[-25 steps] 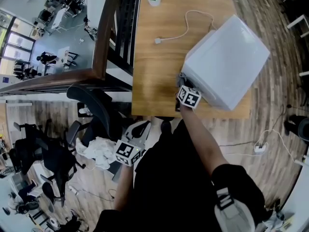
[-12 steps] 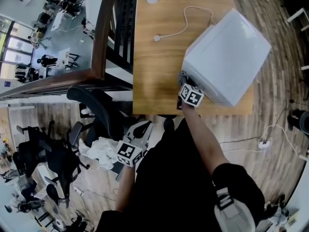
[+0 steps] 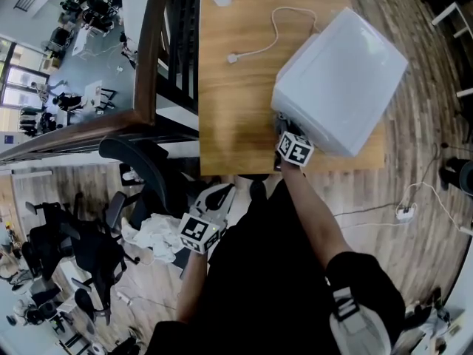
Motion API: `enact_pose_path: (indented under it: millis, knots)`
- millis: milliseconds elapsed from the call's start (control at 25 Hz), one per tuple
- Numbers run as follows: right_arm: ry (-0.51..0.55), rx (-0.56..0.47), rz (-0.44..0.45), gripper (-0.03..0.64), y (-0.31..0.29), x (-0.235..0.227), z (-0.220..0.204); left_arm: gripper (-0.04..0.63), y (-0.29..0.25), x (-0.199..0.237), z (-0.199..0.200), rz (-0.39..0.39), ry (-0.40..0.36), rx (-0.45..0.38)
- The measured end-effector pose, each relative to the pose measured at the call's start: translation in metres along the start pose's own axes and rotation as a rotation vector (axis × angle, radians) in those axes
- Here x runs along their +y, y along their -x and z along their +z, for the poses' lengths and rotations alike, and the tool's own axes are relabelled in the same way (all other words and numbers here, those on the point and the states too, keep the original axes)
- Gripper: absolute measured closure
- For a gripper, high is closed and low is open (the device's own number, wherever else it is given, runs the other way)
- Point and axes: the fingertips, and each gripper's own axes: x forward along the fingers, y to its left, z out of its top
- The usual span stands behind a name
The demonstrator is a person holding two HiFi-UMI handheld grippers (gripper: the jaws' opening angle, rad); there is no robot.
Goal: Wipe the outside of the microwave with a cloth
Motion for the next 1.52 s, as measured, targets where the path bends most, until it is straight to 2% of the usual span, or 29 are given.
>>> enact_pose_path:
  millis: [720, 880, 1240, 1520]
  knots:
    - [-0.033, 0.005, -0.062, 0.588, 0.038, -0.047, -0.016, 0.595, -0.018, -0.022, 0.002, -0.104, -0.063, 0.007]
    - [-0.041, 0.004, -0.093, 0.588, 0.052, -0.066, -0.018, 0.595, -0.022, -0.03, 0.002, -0.133, -0.062, 0.026]
    - [-0.063, 0.007, -0.171, 0.581, 0.082, -0.103, -0.028, 0.595, -0.028, -0.042, 0.005, -0.201, -0.131, 0.005]
    - [-0.089, -0.017, -0.217, 0.584, 0.105, -0.127, -0.027, 0.595, -0.03, -0.048, 0.008, -0.238, -0.13, 0.031]
